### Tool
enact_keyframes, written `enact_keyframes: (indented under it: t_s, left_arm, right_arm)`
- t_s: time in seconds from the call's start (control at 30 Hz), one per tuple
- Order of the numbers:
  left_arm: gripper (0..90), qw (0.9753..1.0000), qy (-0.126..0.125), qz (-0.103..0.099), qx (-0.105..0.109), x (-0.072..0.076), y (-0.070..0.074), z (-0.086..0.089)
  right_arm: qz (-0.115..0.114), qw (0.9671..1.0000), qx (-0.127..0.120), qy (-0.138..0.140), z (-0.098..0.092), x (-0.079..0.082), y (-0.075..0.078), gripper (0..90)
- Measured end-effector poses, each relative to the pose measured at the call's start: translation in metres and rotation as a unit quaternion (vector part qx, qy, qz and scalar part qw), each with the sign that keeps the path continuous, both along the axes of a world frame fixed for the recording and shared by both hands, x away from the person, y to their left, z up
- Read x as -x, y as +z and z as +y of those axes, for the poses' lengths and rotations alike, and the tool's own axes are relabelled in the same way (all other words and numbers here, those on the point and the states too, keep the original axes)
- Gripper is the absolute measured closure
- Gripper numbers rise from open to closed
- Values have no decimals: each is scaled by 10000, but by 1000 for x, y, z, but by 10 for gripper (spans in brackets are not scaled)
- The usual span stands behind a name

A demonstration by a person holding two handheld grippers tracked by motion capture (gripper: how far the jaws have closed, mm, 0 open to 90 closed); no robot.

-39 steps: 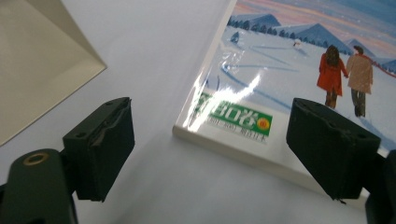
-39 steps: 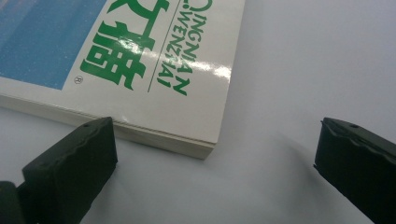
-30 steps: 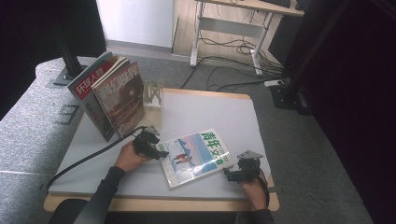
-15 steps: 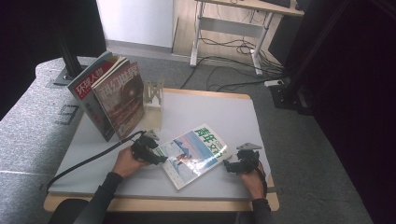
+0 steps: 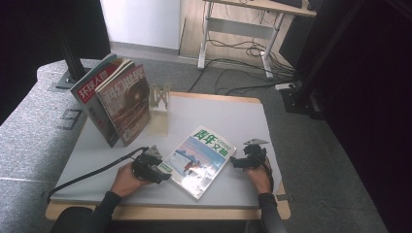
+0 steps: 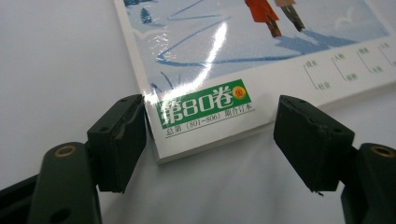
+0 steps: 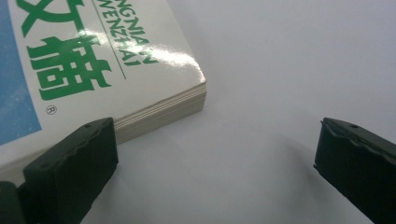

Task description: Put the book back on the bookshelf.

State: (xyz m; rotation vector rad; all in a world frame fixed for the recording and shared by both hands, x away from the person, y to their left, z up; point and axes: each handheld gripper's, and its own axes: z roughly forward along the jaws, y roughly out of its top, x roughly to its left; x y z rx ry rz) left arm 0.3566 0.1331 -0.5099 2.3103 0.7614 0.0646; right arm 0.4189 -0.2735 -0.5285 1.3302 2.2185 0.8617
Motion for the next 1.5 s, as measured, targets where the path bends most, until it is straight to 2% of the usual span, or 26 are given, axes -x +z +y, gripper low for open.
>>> enact_keyframes:
  t_s: [0.2,0.33,0.63,0.7,0.97,1.03,1.07,1.13,1.2,1.33,1.47,1.5]
  left_arm:
    - [267,9990,-144,219,351,13,-2,4]
    - [273,9984,-275,273,422,22,-3,2]
    - [303,9962,-628,257,555,43,-5,-3]
    - [309,9959,-641,258,580,45,-5,-5]
    - [318,9951,-869,136,460,53,-5,-12]
    - [320,9949,-917,75,408,55,-5,-14]
    - [323,9946,-947,80,422,56,-5,-14]
    - [329,9937,-989,119,513,57,-6,-15]
    - [331,9931,-1062,115,488,57,-6,-16]
    - [328,9924,-1186,-24,319,62,-4,-24]
    - [333,9920,-1211,-25,368,62,-4,-24]
    - [340,9912,-1275,-75,350,61,-4,-23]
  right_arm:
    - [33,10000,64,-54,7,-17,2,0]
    - [84,9999,76,-79,12,-28,2,0]
    - [122,9998,7,-163,25,-47,2,0]
    - [122,9998,17,-168,28,-50,2,0]
    - [157,9997,-45,-192,35,-59,2,9]
    - [160,9996,-72,-200,38,-61,1,44]
    - [158,9996,-67,-210,39,-62,1,86]
    - [149,9996,-47,-249,43,-65,2,96]
    - [119,9997,-22,-233,47,-67,2,112]
    - [120,9997,-3,-233,52,-70,3,121]
    - [133,9996,-32,-254,53,-72,2,122]
    - [148,9996,-57,-253,53,-72,2,124]
